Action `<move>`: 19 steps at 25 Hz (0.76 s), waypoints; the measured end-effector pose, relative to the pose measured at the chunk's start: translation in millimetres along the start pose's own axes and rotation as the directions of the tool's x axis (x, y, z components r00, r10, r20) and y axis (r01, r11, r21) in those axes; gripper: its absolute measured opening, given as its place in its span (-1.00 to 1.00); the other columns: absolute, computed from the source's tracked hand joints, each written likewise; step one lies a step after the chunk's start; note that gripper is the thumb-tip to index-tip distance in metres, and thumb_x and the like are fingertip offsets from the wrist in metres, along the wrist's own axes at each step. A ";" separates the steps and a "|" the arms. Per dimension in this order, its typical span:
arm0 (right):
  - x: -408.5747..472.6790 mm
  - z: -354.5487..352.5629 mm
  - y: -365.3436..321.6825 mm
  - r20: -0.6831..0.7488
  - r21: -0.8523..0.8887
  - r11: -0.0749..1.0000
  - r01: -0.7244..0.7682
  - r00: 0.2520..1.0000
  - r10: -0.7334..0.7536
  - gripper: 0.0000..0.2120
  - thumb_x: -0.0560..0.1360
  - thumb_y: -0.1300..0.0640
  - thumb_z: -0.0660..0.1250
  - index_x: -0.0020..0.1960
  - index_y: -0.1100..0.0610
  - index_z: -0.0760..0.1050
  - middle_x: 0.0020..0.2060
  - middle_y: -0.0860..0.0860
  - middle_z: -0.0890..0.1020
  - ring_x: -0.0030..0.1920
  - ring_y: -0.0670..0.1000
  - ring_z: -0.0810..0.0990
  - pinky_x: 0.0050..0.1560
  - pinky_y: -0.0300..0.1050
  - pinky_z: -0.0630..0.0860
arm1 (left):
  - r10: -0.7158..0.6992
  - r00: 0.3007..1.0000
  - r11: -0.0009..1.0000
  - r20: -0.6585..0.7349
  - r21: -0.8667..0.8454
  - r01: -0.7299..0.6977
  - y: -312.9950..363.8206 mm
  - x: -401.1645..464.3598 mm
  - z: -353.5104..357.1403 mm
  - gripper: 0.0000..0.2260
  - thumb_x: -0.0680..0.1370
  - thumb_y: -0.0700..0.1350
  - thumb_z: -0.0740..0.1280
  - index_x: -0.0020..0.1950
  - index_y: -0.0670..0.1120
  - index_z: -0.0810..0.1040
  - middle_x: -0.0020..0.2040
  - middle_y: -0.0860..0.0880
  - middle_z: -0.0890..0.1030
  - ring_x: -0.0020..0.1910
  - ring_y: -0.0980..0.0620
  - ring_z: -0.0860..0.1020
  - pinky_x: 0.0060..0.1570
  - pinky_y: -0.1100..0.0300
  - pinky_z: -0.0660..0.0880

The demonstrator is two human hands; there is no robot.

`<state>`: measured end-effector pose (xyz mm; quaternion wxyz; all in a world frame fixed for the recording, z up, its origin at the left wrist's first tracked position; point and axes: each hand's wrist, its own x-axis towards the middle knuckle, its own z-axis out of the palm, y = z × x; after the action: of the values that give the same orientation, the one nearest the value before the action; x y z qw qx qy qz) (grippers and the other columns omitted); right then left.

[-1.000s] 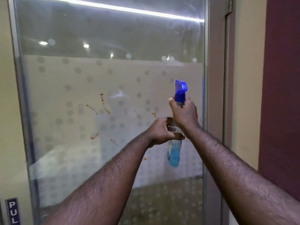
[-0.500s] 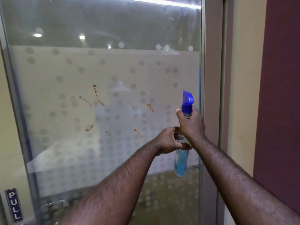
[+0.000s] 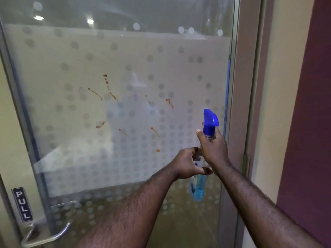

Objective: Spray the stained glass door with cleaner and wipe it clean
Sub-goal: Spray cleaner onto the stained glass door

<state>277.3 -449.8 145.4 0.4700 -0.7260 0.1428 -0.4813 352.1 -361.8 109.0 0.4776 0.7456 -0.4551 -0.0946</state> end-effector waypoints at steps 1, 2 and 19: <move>-3.0 0.4 2.7 -0.002 0.003 1.000 0.001 1.000 -0.001 -0.89 0.47 -0.09 0.32 -0.13 -0.10 0.43 -0.26 -0.10 0.59 -0.17 0.00 0.59 0.14 0.24 0.48 | -0.004 1.000 1.000 0.006 -0.002 0.004 -3.1 -2.2 2.0 -0.51 0.30 -0.11 0.61 0.18 -0.11 0.57 0.15 -0.07 0.67 0.16 -0.05 0.63 0.17 -0.09 0.60; -6.3 1.0 5.8 -0.002 0.006 1.000 0.000 1.000 0.000 -0.90 0.47 -0.09 0.32 -0.10 -0.08 0.45 -0.24 -0.10 0.60 -0.16 0.00 0.59 0.13 0.23 0.49 | -0.009 1.000 1.000 0.013 -0.005 0.009 -6.4 -4.8 4.2 -0.51 0.30 -0.10 0.61 0.18 -0.11 0.56 0.16 -0.07 0.67 0.17 -0.05 0.63 0.17 -0.09 0.60; -99.5 91.9 36.2 0.240 0.033 0.996 -0.080 0.968 0.069 -0.82 0.46 -0.01 0.37 0.06 -0.06 0.53 -0.18 -0.11 0.65 -0.13 0.00 0.62 0.06 0.15 0.55 | -0.151 0.984 0.987 -0.090 -0.075 0.145 -104.4 -108.9 -24.1 -0.59 0.25 -0.03 0.58 0.06 0.06 0.60 -0.03 0.15 0.69 -0.02 0.22 0.64 -0.07 0.33 0.54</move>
<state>313.4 -352.8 50.8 0.5168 -0.7626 0.1021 -0.3753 365.5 -249.4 6.4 0.5157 0.7642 -0.3715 -0.1097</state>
